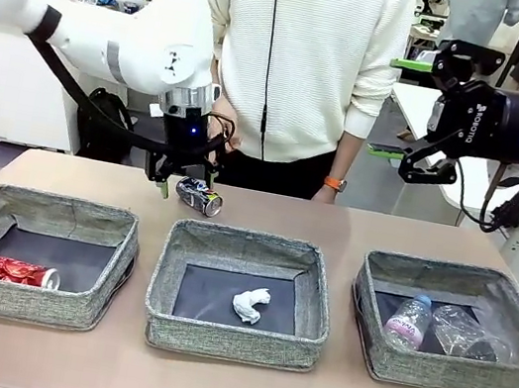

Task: Sort the waste into the appropriate baskets.
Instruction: Pick up the waste item pointed out by the person.

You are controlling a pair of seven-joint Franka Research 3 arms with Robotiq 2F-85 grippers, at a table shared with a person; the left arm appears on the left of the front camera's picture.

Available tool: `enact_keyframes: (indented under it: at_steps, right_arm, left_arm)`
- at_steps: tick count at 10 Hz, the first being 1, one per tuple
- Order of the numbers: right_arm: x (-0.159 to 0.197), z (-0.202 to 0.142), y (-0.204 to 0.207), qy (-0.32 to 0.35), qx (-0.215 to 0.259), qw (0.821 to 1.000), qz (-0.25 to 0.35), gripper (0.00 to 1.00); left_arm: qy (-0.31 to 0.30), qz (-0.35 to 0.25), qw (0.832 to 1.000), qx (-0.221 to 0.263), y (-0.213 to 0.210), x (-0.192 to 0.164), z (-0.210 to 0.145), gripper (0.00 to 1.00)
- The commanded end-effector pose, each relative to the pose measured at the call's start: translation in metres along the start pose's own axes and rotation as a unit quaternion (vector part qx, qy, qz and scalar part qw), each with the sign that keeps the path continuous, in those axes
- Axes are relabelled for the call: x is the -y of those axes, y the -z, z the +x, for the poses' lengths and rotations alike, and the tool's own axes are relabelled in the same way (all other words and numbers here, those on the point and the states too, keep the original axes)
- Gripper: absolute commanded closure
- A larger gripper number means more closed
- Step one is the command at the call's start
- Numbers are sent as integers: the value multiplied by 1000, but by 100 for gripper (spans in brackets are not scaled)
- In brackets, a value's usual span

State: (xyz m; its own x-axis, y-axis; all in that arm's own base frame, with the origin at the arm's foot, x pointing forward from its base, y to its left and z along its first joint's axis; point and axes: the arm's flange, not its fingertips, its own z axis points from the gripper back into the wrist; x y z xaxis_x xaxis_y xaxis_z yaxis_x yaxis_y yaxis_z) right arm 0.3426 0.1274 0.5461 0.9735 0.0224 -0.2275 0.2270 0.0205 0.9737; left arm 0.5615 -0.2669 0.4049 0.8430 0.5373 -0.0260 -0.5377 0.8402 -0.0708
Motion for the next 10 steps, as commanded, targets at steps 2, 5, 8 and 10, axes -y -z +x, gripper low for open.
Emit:
enact_keyframes:
  at_steps: [2,5,8,10]
  right_arm:
    - [-2,0,3,-3,4,1000,10,0]
    - [-2,0,3,-3,4,1000,10,0]
    - [-2,0,3,-3,4,1000,10,0]
    - [-2,0,3,-3,4,1000,10,0]
  left_arm:
    - [-38,-32,999,22,33,15,26,0]
    - [-73,-98,988,93,62,14,29,0]
    - [-80,-137,983,92,53,8,27,0]
    - [-80,-106,988,77,62,8,28,0]
